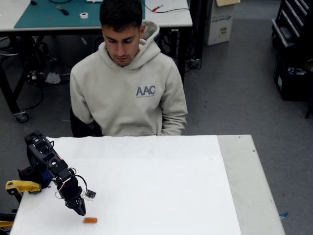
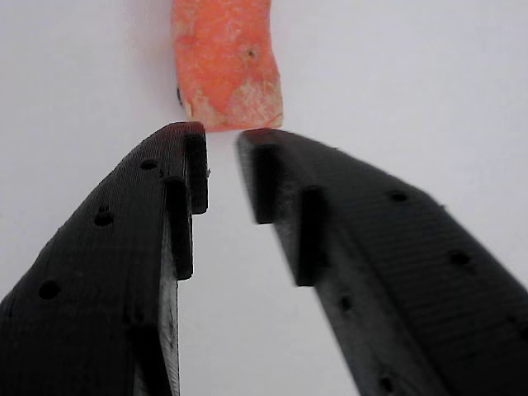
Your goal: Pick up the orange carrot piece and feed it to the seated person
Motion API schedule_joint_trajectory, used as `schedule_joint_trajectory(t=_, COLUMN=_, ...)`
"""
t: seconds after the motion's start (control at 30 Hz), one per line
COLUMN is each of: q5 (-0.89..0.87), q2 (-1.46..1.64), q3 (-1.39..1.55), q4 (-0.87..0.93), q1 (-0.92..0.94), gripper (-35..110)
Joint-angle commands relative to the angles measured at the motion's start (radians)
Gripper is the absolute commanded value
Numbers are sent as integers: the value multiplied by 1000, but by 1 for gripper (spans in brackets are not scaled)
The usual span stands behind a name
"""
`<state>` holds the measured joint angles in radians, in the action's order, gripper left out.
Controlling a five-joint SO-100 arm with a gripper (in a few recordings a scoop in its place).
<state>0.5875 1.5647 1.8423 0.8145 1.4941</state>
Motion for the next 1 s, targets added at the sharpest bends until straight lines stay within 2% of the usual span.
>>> schedule_joint_trajectory(t=0.0, q5=8, q2=54, q3=-66, q4=-8, q1=8, gripper=16)
schedule_joint_trajectory(t=0.17, q5=8, q2=54, q3=-64, q4=-8, q1=8, gripper=23)
schedule_joint_trajectory(t=0.97, q5=8, q2=-2, q3=-66, q4=-9, q1=6, gripper=21)
